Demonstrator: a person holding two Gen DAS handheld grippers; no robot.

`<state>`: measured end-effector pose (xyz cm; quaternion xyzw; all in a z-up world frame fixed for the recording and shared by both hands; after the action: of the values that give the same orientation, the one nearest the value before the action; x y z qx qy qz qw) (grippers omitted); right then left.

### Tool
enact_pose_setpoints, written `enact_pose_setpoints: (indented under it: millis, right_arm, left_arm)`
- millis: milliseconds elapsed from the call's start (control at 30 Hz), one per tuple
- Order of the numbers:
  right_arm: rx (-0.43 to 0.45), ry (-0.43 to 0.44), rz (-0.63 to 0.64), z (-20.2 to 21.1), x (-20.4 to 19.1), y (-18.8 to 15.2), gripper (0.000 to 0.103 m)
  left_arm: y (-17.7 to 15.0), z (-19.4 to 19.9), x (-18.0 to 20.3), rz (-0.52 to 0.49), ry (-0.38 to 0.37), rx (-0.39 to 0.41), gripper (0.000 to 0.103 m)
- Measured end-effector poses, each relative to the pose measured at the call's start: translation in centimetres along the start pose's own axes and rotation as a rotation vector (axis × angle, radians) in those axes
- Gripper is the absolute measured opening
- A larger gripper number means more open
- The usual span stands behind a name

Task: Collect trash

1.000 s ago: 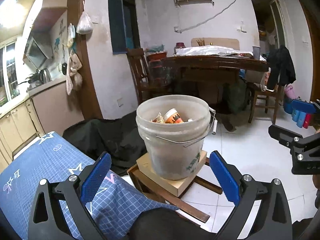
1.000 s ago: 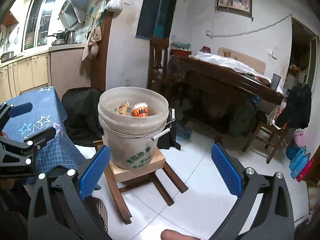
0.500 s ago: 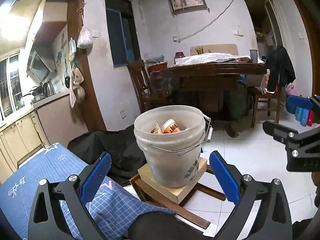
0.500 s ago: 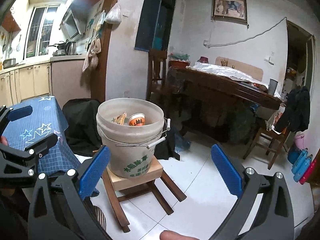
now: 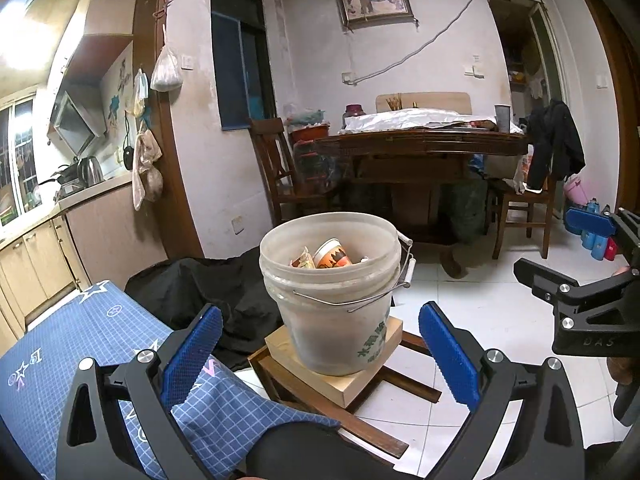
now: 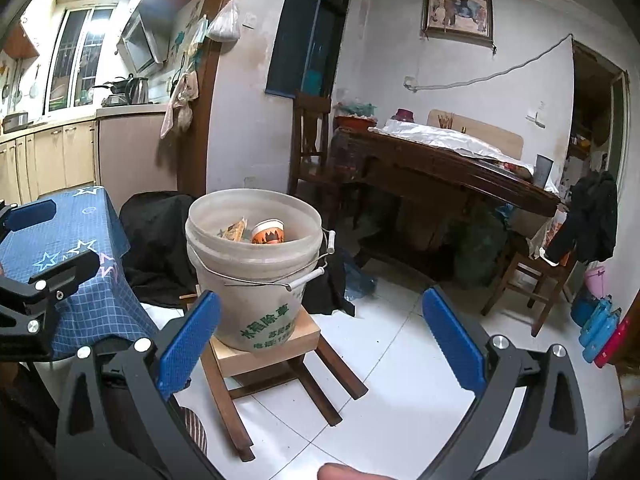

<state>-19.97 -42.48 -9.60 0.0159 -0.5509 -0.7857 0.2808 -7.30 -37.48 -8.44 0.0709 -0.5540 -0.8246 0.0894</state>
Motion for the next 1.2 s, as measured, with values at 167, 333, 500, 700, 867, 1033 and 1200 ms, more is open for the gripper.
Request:
enact_pose_setpoints:
  millis: [167,333,500,700,867,1033,1200]
  right_arm:
    - [-0.007,-0.008,-0.013,-0.1,0.7,-0.2,0.097]
    - [-0.019,-0.013,-0.013,-0.4,0.7,-0.6,0.097]
    - [-0.031,-0.018,-0.008,-0.7,0.8,-1.0,0.097]
    - [-0.034,-0.014,-0.013,-0.9,0.9,-1.0,0.097]
    - [-0.036,-0.017,-0.023,-0.9,1.0,-1.2,0.097]
    - [-0.038,-0.019,-0.027,-0.8,1.0,-1.3,0.098]
    - [-0.039,-0.019,-0.02,-0.7,0.8,-1.5,0.097]
  left_arm:
    - [-0.1,-0.3,-0.4,0.023,-0.003,-0.025,0.098]
    - [-0.1,-0.3,-0.7,0.03,0.009,-0.029,0.098]
    - [-0.2,-0.7,-1.3,0.042,0.031,-0.037,0.098]
    - [0.1,-0.8,-1.3,0.04,0.038,-0.023,0.098]
    - [0.3,-0.6,-1.6,0.046,0.067,0.013,0.098]
    - [0.3,-0.8,-2.4,0.07,0.085,0.002,0.098]
    - [0.2,-1.1,-2.7,0.088,0.088,-0.026,0.098]
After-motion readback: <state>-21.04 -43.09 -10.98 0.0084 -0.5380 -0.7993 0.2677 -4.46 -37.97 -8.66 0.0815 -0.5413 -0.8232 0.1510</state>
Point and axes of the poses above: each gripper's, at about its wrist camera, not at the fingertips, and z roughly against the way its jaws point, x to its right, y to its top, the point moved 9 cm from there along -z, roughly the way its jaws point, and after that the axes turned 8 degrees about z, right-handed, at the moved point
